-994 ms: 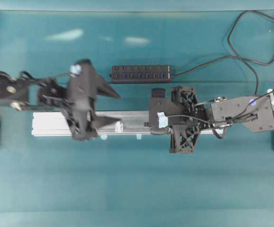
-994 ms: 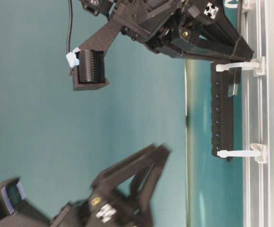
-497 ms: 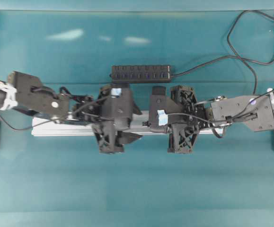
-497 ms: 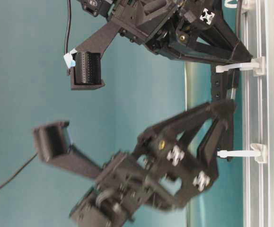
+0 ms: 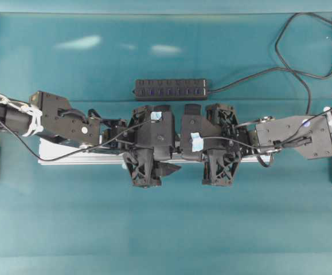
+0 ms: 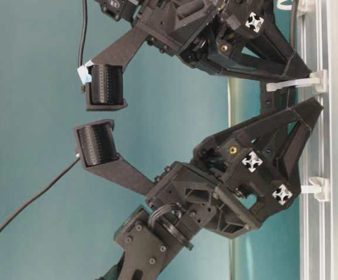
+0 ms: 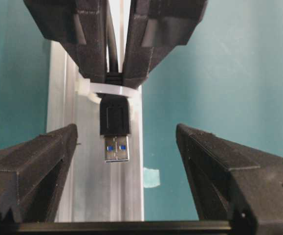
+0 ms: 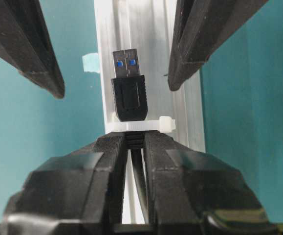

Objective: Pass the USB cable through three rings with both arms.

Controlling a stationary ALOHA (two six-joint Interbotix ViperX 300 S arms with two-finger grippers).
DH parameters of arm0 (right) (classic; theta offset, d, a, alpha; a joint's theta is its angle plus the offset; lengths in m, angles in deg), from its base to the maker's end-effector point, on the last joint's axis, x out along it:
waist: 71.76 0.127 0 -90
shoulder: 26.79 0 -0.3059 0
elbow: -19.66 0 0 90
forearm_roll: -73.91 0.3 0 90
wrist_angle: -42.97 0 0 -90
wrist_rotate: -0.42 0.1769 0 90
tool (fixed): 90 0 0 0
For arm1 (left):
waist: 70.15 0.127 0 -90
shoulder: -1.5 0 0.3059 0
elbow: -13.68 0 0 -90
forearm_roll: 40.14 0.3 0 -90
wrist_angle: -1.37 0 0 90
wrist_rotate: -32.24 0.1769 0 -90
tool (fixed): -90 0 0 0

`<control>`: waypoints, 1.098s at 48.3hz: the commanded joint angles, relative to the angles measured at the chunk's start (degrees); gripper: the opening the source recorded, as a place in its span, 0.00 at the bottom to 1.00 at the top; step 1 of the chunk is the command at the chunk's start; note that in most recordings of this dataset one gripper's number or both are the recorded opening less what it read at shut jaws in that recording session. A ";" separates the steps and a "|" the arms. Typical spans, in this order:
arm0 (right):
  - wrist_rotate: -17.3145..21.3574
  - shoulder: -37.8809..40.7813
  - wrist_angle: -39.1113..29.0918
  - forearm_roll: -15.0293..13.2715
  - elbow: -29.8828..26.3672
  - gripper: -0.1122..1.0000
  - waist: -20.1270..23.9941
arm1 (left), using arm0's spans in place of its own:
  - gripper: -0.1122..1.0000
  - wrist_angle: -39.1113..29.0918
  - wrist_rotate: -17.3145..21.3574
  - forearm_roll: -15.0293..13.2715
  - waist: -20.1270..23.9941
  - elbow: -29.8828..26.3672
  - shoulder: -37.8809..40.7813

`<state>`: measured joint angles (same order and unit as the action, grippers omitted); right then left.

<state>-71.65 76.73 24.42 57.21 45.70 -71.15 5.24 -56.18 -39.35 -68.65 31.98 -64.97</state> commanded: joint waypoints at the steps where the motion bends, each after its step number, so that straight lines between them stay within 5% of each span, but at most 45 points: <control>1: 0.62 -0.70 0.97 0.09 -0.35 0.03 0.18 | 0.87 1.85 -0.09 0.09 0.53 -0.26 -0.26; 12: 0.70 -0.70 0.97 0.09 -0.35 0.03 0.18 | 0.72 2.37 -0.09 0.09 0.79 0.00 -0.18; 24: 0.70 -0.70 1.05 0.09 -0.35 0.03 0.26 | 0.31 2.29 -0.18 0.09 0.26 0.35 0.44; 43: 1.14 -0.79 -1.05 0.53 -0.18 0.05 1.14 | 0.30 2.29 0.00 0.09 -0.09 -0.26 0.09; 53: 2.11 -1.14 -2.29 1.93 -0.18 0.22 1.14 | 0.30 0.53 0.09 0.09 -0.09 0.88 -2.37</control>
<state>-70.24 76.64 22.05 58.70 45.79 -70.27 6.12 -56.18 -39.35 -68.48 32.95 -65.32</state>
